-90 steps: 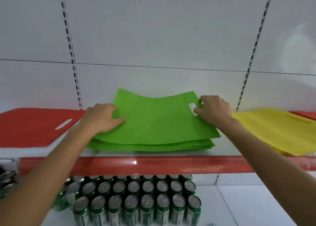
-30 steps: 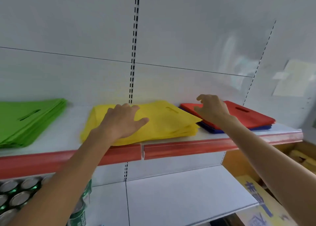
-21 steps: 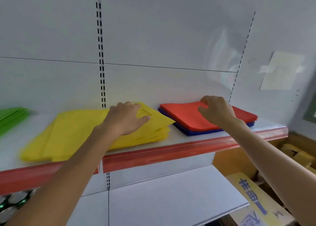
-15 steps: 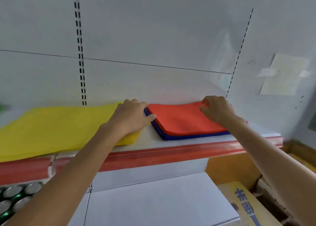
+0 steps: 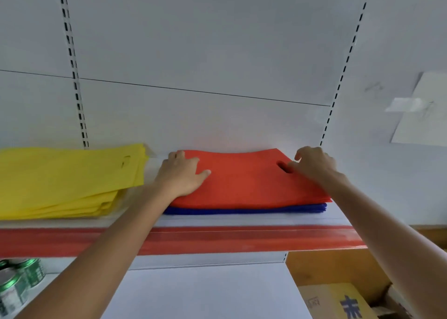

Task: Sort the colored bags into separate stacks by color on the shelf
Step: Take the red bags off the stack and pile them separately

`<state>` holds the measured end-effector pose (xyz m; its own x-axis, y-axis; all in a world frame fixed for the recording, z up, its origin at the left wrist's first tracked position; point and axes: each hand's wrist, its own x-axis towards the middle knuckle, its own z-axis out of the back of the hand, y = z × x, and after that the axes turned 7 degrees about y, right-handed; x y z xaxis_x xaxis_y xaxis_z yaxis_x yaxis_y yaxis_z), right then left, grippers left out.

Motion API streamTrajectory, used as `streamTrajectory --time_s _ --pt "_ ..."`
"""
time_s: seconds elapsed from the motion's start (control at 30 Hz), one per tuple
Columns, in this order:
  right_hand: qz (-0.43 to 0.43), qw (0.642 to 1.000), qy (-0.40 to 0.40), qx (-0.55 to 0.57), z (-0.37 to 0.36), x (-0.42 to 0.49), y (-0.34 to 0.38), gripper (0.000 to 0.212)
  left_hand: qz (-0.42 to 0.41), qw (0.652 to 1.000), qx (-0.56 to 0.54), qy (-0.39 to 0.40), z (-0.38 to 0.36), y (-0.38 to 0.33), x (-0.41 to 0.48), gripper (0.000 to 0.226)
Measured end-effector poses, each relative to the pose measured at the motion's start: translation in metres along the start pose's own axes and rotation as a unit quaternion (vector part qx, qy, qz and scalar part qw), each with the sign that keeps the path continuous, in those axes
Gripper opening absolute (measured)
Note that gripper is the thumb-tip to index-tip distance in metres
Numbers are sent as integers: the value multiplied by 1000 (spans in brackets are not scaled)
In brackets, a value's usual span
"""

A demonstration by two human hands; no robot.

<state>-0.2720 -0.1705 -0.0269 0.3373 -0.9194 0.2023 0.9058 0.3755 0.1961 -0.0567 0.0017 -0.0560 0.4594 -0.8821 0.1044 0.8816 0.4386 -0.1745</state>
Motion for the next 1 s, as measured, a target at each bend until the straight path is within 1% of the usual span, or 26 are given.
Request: streamTrajectory --time_s 0.07,0.13,0.33,0.53,0.67,0.87,0.93,1.0 --pt "5 1000 10 -3 -10 8 -6 58 36 999 28 24 -8 -1 3 60" --pt "9 1000 13 -5 -16 15 -9 59 57 997 28 43 -11 -2 4 62" --pt "33 999 -12 -29 -27 19 -11 55 84 995 49 32 -16 -4 3 62" --pt "53 995 -46 -64 -26 14 -11 49 74 996 36 14 -17 -4 3 61" --pt "77 991 -69 -89 -28 12 -11 43 64 997 32 -12 -19 -3 3 58" --pt "93 988 -79 -96 -31 13 -12 43 49 997 -15 -57 -22 -2 2 53" --pt "97 988 -81 -91 -32 14 -11 42 42 995 -18 -85 -23 -2 2 48" --pt "101 988 -81 -89 -32 15 -10 41 41 995 -13 -94 -23 0 4 45"
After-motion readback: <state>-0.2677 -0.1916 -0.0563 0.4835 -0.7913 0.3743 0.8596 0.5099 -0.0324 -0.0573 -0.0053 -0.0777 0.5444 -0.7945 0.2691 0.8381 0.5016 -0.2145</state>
